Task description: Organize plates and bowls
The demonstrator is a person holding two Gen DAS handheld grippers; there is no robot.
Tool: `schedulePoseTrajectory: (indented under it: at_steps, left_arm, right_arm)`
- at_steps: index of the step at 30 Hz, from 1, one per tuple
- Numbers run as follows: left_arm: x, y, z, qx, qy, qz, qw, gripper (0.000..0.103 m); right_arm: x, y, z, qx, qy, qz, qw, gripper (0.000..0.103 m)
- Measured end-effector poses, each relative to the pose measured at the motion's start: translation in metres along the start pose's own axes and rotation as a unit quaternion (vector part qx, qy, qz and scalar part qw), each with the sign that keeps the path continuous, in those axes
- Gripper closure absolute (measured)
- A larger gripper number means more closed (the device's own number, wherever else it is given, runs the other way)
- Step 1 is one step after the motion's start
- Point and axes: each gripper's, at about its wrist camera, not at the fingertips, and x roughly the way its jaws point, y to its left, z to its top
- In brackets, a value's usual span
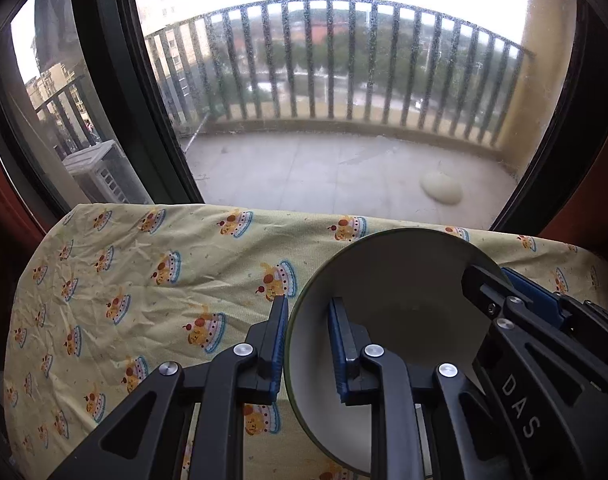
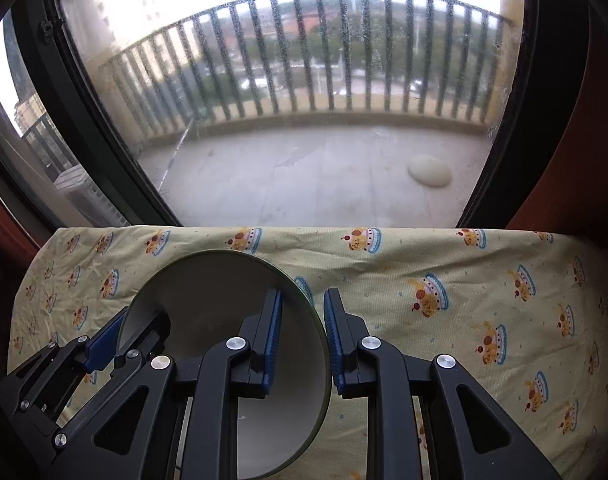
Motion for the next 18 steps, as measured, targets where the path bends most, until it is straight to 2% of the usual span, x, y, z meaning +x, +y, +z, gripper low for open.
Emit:
schedulePoseTrajectory:
  at_steps: [6,12,18]
  left_arm:
    - [-0.029,0.003,-0.011,0.007,-0.008,-0.015,0.9998,0.085]
    - [-0.064,0.009,-0.018,0.035,-0.025,-0.028,0.9987,0.085]
    - [-0.095,0.022,-0.026,0.037,-0.031,-0.045,0.9978,0.085]
  right_arm:
    - [-0.033,0.002,-0.015,0.007,-0.009,-0.013,1.000,0.078]
    - [-0.071,0.009,-0.028,0.024,-0.023,-0.027,0.999,0.078]
    - [-0.112,0.022,-0.038,0.027,-0.042,-0.041,0.998,0.078]
